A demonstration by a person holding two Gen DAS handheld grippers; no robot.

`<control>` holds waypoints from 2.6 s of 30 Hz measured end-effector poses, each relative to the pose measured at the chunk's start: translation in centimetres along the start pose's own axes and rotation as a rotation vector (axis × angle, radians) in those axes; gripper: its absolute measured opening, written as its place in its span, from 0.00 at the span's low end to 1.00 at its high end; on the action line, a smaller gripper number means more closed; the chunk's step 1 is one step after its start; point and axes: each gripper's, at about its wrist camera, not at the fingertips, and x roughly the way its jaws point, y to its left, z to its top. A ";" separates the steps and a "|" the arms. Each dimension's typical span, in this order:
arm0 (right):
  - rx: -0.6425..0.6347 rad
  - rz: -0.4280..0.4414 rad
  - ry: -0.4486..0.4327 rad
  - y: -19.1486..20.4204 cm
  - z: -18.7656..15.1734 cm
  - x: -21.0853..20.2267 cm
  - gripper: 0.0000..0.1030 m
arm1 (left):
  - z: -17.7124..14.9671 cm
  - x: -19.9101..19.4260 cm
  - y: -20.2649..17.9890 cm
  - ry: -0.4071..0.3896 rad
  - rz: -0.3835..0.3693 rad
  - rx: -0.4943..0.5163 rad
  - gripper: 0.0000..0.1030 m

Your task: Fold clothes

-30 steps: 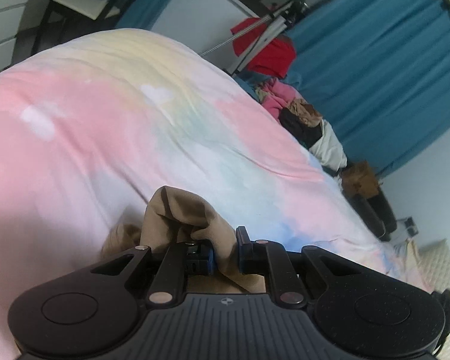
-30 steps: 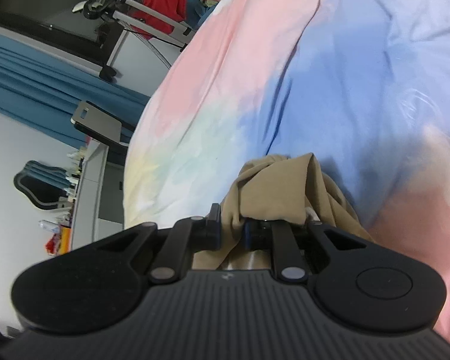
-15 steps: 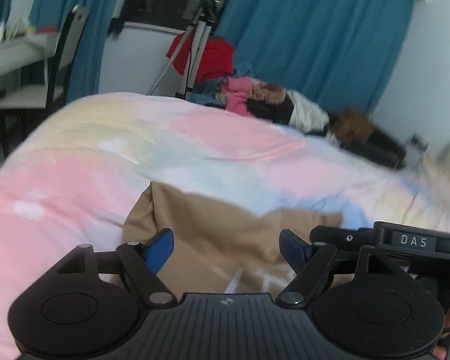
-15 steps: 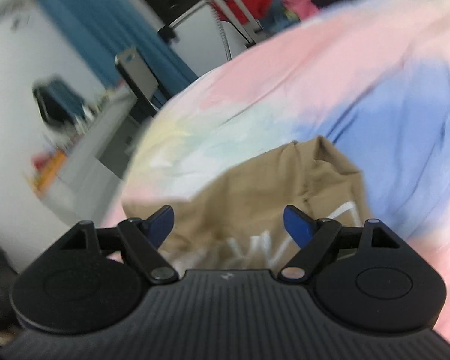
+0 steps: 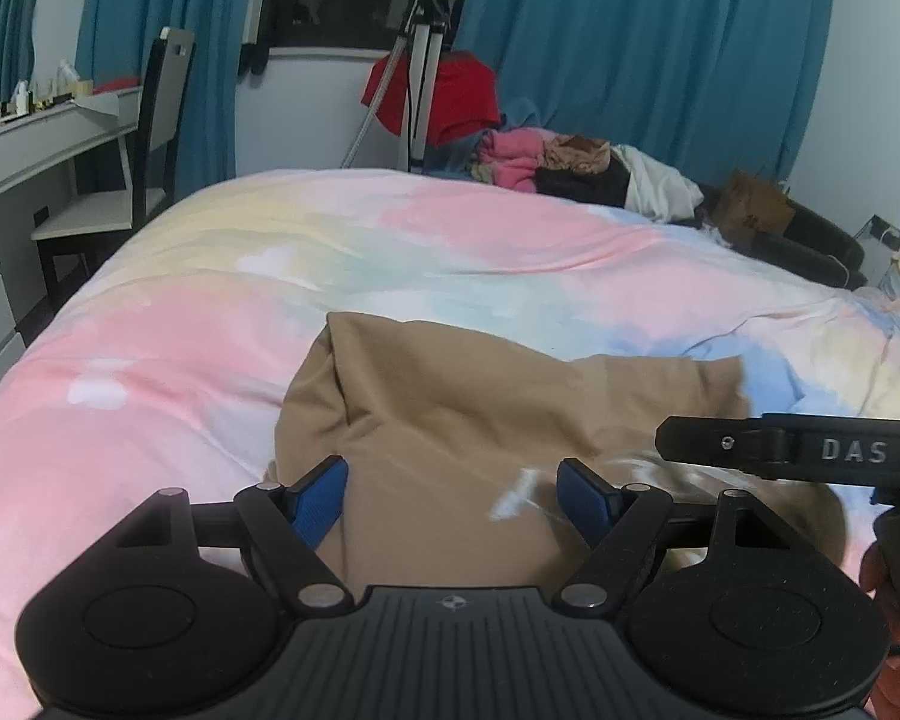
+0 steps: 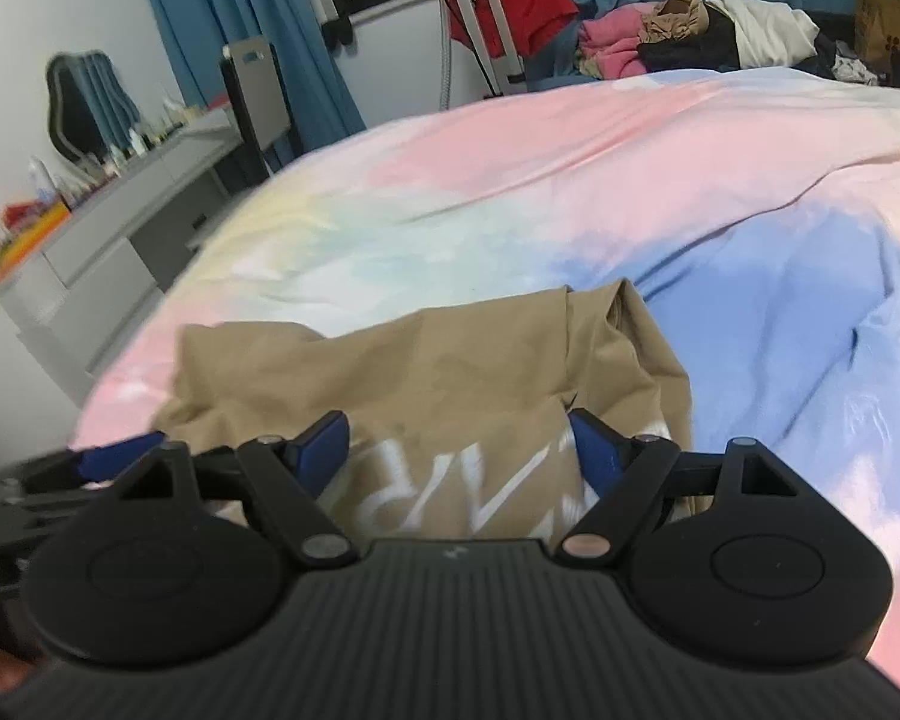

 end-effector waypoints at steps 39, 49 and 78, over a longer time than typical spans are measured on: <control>0.243 0.234 -0.075 1.3 -2.9 -7.1 0.79 | -6.4 -2.6 6.4 0.041 -0.320 -0.882 0.26; 0.784 0.529 0.239 -2.4 -7.8 -1.9 0.81 | -5.4 -4.0 6.2 -0.055 -0.363 -0.875 0.23; 0.960 0.104 -0.406 -17.9 0.0 -20.1 0.29 | 7.2 -2.7 -15.1 0.016 -0.610 -0.660 0.21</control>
